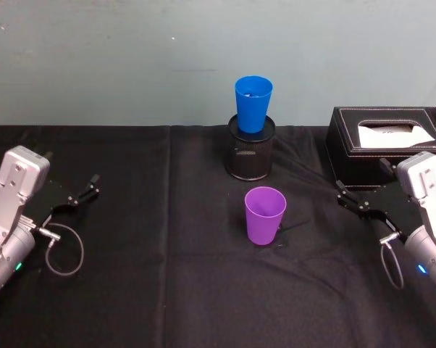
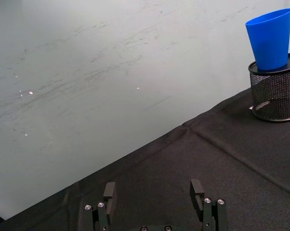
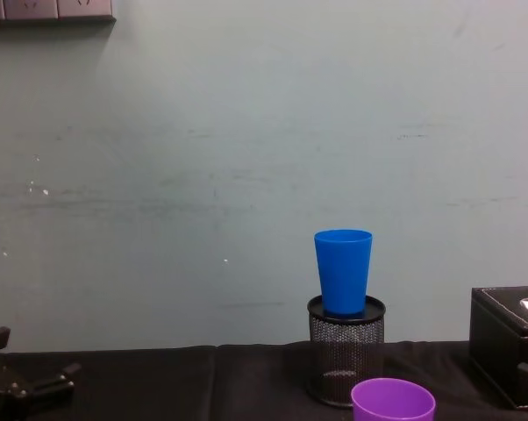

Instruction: Pick up one cup with a gripper and tap it against the other cup.

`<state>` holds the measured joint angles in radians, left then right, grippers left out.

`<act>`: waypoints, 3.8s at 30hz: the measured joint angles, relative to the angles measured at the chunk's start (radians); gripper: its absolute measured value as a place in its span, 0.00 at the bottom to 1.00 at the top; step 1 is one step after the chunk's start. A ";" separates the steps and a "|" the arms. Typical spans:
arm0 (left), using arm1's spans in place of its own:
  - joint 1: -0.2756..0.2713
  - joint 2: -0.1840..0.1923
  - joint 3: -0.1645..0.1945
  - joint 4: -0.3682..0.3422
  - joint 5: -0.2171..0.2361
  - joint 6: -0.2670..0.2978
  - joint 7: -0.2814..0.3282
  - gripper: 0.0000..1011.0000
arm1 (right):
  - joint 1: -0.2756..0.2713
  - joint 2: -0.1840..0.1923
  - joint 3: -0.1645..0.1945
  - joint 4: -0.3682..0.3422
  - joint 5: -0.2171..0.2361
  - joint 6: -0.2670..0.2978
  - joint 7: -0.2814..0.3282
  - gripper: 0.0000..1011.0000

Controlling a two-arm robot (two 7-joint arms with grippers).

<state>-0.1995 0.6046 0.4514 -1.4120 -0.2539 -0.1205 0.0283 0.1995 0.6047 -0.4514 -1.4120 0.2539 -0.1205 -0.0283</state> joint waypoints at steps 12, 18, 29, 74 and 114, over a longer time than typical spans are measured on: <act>0.000 0.000 0.000 0.000 0.000 0.000 0.000 0.99 | 0.000 0.000 0.000 0.000 0.000 0.000 0.000 0.99; 0.000 0.000 0.000 0.000 0.000 0.000 0.000 0.99 | 0.000 0.000 0.000 0.000 0.000 0.000 0.000 0.99; 0.000 0.000 0.000 0.000 0.000 0.000 0.000 0.99 | 0.000 0.000 0.000 0.000 0.000 0.000 0.000 0.99; 0.000 0.000 0.000 0.000 0.000 0.000 0.000 0.99 | 0.004 -0.152 -0.050 0.044 0.060 -0.027 0.312 0.99; 0.000 0.000 0.000 0.000 0.000 0.000 0.000 0.99 | 0.009 -0.286 0.051 0.152 0.082 -0.042 0.449 0.90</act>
<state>-0.1995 0.6047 0.4513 -1.4120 -0.2539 -0.1205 0.0283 0.2083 0.3189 -0.4009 -1.2604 0.3362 -0.1621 0.4205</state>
